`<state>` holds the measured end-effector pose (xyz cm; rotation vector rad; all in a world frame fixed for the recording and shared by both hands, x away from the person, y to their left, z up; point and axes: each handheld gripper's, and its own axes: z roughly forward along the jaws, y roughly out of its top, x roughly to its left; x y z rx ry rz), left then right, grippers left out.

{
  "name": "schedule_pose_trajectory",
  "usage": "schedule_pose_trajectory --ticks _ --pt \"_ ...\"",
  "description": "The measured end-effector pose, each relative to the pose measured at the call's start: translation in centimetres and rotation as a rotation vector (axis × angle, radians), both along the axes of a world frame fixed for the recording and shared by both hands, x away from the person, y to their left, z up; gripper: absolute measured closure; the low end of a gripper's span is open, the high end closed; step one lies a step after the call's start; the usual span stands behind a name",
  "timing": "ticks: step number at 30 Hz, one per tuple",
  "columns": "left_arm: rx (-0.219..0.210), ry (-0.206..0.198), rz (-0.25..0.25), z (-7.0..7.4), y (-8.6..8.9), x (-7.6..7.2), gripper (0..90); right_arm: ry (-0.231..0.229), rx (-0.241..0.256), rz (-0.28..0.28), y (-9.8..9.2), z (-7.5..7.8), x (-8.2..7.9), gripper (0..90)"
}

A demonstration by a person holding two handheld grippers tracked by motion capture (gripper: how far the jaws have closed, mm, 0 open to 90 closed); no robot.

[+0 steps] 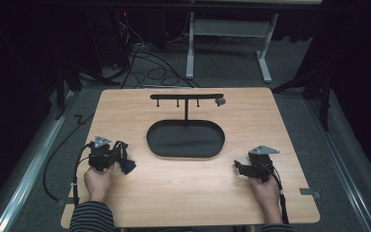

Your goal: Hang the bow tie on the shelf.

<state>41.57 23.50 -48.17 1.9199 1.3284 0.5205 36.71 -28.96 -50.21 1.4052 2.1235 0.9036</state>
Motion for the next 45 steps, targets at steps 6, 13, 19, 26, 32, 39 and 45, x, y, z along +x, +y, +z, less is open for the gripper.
schedule_pose_trajectory --ticks 6,13,19,26,32,39,45 --pt "-0.017 -0.029 -0.004 0.9 0.1 -0.7 89.7 0.0 0.0 0.0 0.0 0.0 0.0 31.3" --pt "-0.04 -0.051 -0.002 2.1 0.2 -1.2 89.7 0.001 0.002 0.0 0.0 0.0 0.0 31.3" --pt "-0.052 -0.084 -0.014 3.6 -0.2 -1.5 89.7 0.001 0.003 0.0 0.0 0.0 0.0 31.4" --pt "-0.044 -0.117 -0.047 5.1 -1.3 -1.7 89.8 0.0 0.004 0.001 -0.1 0.0 0.0 31.3" --pt "-0.035 -0.143 -0.082 6.6 -2.4 -1.7 89.7 0.001 0.005 0.002 -0.1 0.0 0.0 31.2" --pt "-0.052 -0.157 -0.106 7.7 -3.6 -1.4 89.7 0.001 0.007 0.003 -0.1 0.0 0.0 31.1" --pt "-0.063 -0.166 -0.123 8.4 -4.3 -1.2 89.7 0.001 0.008 0.003 -0.1 0.0 0.0 31.1"
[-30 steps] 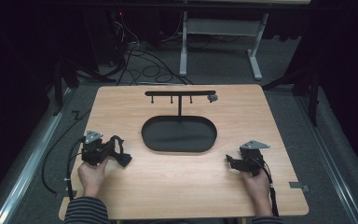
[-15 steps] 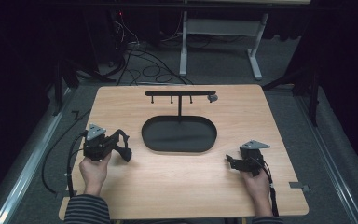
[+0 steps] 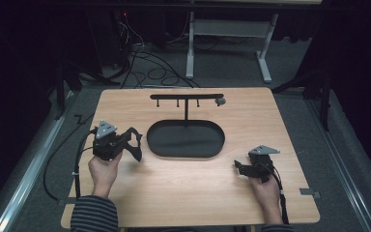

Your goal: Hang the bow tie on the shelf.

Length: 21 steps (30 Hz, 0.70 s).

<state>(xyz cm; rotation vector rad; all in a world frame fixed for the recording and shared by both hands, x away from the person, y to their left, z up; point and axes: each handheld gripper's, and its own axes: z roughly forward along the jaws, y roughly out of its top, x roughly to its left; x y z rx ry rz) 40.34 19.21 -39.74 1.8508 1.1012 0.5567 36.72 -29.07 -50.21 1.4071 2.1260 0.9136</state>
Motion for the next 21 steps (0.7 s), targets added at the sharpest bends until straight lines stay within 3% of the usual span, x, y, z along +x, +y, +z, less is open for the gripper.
schedule_pose_trajectory --ticks 21 --pt "0.019 -0.006 -0.094 1.5 -3.8 1.3 89.6 0.0 -0.002 0.0 0.0 0.0 0.0 31.1"
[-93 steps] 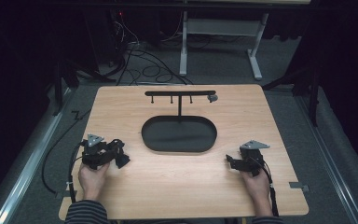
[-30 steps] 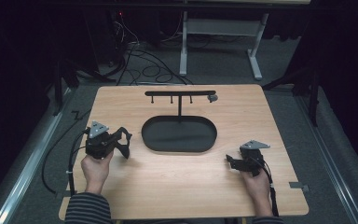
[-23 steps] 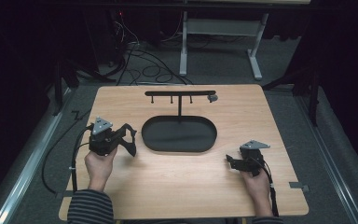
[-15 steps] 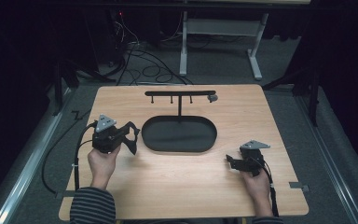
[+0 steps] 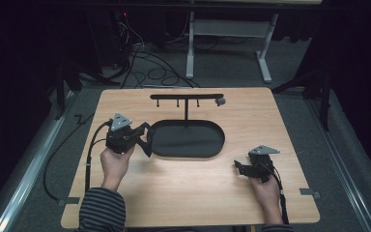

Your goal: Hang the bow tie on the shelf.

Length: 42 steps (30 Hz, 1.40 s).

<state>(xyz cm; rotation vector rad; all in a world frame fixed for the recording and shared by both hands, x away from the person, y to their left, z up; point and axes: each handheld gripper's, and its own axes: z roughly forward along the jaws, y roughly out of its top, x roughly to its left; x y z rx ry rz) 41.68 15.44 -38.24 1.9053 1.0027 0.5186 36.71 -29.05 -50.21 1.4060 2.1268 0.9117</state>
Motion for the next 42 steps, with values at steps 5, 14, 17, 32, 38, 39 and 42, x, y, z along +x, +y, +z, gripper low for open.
schedule_pose_trajectory --ticks 5,14,17,32,38,39,42 --pt "0.006 -0.012 -0.015 0.5 -1.0 0.4 89.6 0.0 -0.001 0.0 0.0 0.0 0.0 31.0" --pt "-0.005 -0.022 -0.01 1.8 -1.7 1.5 89.7 0.0 0.0 0.0 0.0 0.0 0.0 31.0" --pt "-0.012 -0.024 -0.009 2.4 -1.8 1.9 89.6 0.0 -0.001 0.0 0.0 0.0 0.0 31.0" --pt "0.003 -0.033 0.028 4.2 -2.9 4.2 89.6 0.0 0.0 0.001 0.0 0.0 0.0 31.0" --pt "0.017 -0.038 0.034 4.4 -3.5 5.0 89.6 0.0 0.001 0.001 0.0 0.0 0.0 31.0" --pt "0.019 -0.039 0.037 4.5 -3.6 5.1 89.6 0.0 0.001 0.001 0.0 0.0 0.0 31.0" --pt "0.025 -0.037 0.044 4.5 -3.7 5.5 89.6 0.0 0.001 0.001 0.0 0.0 0.0 30.9"
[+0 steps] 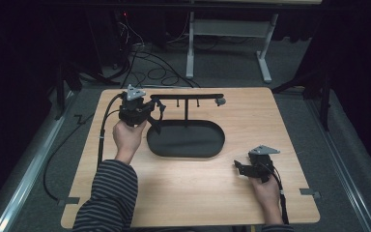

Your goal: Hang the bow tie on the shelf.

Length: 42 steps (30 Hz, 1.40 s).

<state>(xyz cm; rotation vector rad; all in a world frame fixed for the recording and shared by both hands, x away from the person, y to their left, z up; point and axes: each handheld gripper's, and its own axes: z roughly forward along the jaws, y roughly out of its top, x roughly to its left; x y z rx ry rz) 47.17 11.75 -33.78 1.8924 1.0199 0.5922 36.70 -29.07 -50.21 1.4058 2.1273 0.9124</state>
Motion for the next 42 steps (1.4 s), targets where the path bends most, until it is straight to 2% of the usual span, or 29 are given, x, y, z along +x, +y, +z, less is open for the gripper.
schedule_pose_trajectory --ticks 10,17,23,24,29,34,39,42 --pt "0.017 0.018 0.028 -0.8 -0.3 1.3 89.5 0.0 0.0 0.001 0.0 0.0 0.0 30.9" --pt "0.032 0.021 0.042 -1.3 -0.4 1.7 88.9 0.0 0.001 0.001 0.0 0.0 0.0 30.9" --pt "0.02 0.027 0.037 -1.8 -0.2 1.6 83.3 0.001 0.003 0.001 0.0 0.0 0.0 30.9" --pt "0.002 0.035 0.036 -2.0 0.0 1.6 82.7 0.001 0.003 0.001 0.0 0.0 0.0 30.9" --pt "0.004 0.036 0.033 -2.2 0.1 1.2 80.8 0.001 0.004 0.001 0.0 0.0 0.0 30.9" --pt "0.009 0.02 0.029 -1.9 0.5 0.5 77.8 0.001 0.003 0.001 0.0 0.0 0.0 30.9" --pt "-0.014 0.034 0.035 -2.0 1.2 0.1 72.4 0.001 0.003 0.001 0.0 0.0 0.0 30.9" --pt "-0.004 0.037 0.034 -2.0 1.6 -0.2 71.4 0.001 0.001 0.001 0.0 0.0 0.0 30.9"
